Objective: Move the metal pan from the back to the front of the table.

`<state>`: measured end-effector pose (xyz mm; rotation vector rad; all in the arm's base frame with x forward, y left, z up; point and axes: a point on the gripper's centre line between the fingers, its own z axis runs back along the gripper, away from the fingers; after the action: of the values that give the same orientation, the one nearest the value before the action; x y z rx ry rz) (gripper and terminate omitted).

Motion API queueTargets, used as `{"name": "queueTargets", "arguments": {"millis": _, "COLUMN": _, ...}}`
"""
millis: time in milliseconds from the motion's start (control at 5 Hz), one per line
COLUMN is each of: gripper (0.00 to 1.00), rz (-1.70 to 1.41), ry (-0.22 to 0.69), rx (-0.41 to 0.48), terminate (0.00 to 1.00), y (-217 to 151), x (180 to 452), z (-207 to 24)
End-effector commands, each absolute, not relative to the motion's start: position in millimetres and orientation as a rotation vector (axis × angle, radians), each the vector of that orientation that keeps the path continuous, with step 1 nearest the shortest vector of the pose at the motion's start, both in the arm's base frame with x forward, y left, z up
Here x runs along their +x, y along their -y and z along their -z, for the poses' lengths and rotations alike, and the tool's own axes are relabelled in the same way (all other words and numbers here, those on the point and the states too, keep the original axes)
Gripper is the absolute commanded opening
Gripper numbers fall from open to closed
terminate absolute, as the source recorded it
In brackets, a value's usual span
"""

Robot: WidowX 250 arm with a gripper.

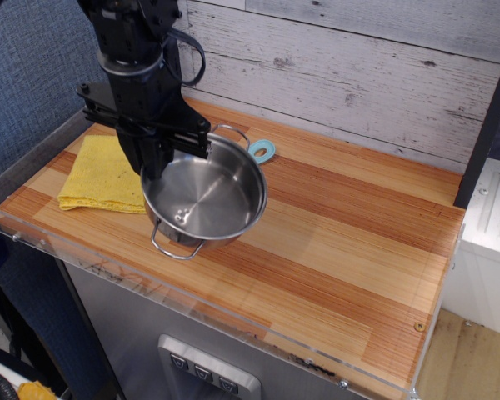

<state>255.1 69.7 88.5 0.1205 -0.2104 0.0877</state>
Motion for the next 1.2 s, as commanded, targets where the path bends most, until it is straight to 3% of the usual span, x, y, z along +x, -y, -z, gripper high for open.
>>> {"name": "queueTargets", "arguments": {"millis": 0, "gripper": 0.0, "rz": -0.041, "ry": 0.148, "rx": 0.1, "terminate": 0.0, "y": -78, "x": 268, "z": -74}}
{"name": "queueTargets", "arguments": {"millis": 200, "gripper": 0.0, "rz": -0.006, "ry": 0.094, "rx": 0.078, "terminate": 0.0, "y": -81, "x": 273, "z": -58}}
{"name": "queueTargets", "arguments": {"millis": 800, "gripper": 0.0, "rz": 0.075, "ry": 0.056, "rx": 0.046, "terminate": 0.0, "y": -81, "x": 278, "z": -45}}
{"name": "queueTargets", "arguments": {"millis": 1000, "gripper": 1.0, "rz": 0.061, "ry": 0.06, "rx": 0.063, "terminate": 0.0, "y": -84, "x": 281, "z": -48}}
